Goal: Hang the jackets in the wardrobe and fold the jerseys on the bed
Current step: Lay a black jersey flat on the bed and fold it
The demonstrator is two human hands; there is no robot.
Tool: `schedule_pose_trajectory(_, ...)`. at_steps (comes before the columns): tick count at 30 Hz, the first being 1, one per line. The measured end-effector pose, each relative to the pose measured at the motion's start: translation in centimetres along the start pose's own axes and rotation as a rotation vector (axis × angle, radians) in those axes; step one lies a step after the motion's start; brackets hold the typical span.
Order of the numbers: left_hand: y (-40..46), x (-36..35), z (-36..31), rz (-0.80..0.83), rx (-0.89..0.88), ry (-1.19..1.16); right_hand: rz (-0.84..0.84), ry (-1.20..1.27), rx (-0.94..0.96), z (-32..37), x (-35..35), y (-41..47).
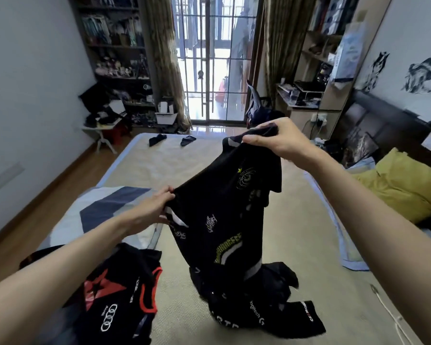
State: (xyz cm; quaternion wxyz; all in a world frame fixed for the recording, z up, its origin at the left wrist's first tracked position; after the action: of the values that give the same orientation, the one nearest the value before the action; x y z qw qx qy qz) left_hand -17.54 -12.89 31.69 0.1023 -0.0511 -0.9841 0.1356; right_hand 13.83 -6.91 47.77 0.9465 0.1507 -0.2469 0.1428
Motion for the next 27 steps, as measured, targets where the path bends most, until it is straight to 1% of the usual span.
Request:
schedule_pose_trajectory(3,-0.5,1.9,-2.1,0.08,-0.063,-0.008,0.125,-0.186,-0.095,-1.1,0.7,-2.0)
schedule_pose_trajectory(5,-1.2,3.0,-3.7,0.098,-0.122,-0.007,0.211,-0.202,-0.196,-1.5,-0.1,-3.9)
schedule_pose_trajectory(6,-1.6,3.6,-4.3,0.11,-0.154,-0.003,0.219,-0.196,-0.237,-1.7,-0.9,-4.8)
schedule_pose_trajectory(8,-3.2,4.9,-5.7,0.148,-0.239,0.036,0.163,-0.172,-0.305,-1.8,-2.7,-6.7)
schedule_pose_trajectory(10,-5.1,6.8,-6.8,0.162,-0.327,0.139,0.121,-0.074,-0.381,-1.4,-4.1,-8.8)
schedule_pose_trajectory(12,-7.5,9.2,-7.3,0.195,-0.379,0.223,0.164,0.046,-0.41,0.0,-5.4,-11.4)
schedule_pose_trajectory(15,-11.3,12.3,-7.4,0.255,-0.425,0.335,0.204,0.157,-0.41,3.3,-6.8,-15.4)
schedule_pose_trajectory(18,-14.6,13.5,-7.1,0.303,-0.494,0.376,0.169,0.134,-0.453,5.3,-8.9,-18.2)
schedule_pose_trajectory(19,-15.6,13.4,-7.1,0.323,-0.516,0.387,0.168,0.097,-0.463,5.6,-10.4,-18.9)
schedule_pose_trajectory(21,-17.2,12.5,-7.2,0.392,-0.552,0.419,0.185,0.078,-0.451,6.2,-15.9,-19.8)
schedule_pose_trajectory(23,-18.2,11.1,-7.4,0.442,-0.597,0.471,0.266,0.204,-0.377,6.9,-23.5,-20.0)
schedule_pose_trajectory(25,-18.7,10.2,-7.7,0.438,-0.639,0.528,0.345,0.307,-0.33,7.9,-30.7,-19.7)
schedule_pose_trajectory(27,-19.0,10.4,-8.1,0.443,-0.648,0.536,0.335,0.228,-0.297,8.5,-35.1,-19.6)
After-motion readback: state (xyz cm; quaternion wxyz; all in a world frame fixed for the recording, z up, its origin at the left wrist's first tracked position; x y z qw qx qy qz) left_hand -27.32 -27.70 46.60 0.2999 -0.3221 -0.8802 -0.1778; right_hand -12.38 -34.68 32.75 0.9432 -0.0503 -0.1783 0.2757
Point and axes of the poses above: each hand's wrist, its own y-axis towards the middle knuckle, its own x-axis out of the back of the hand, z = x × y, the point moved 2 cm from there along y, towards the middle knuckle, and after that the axes turned 2 degrees about -y, right-handed, at the moved point
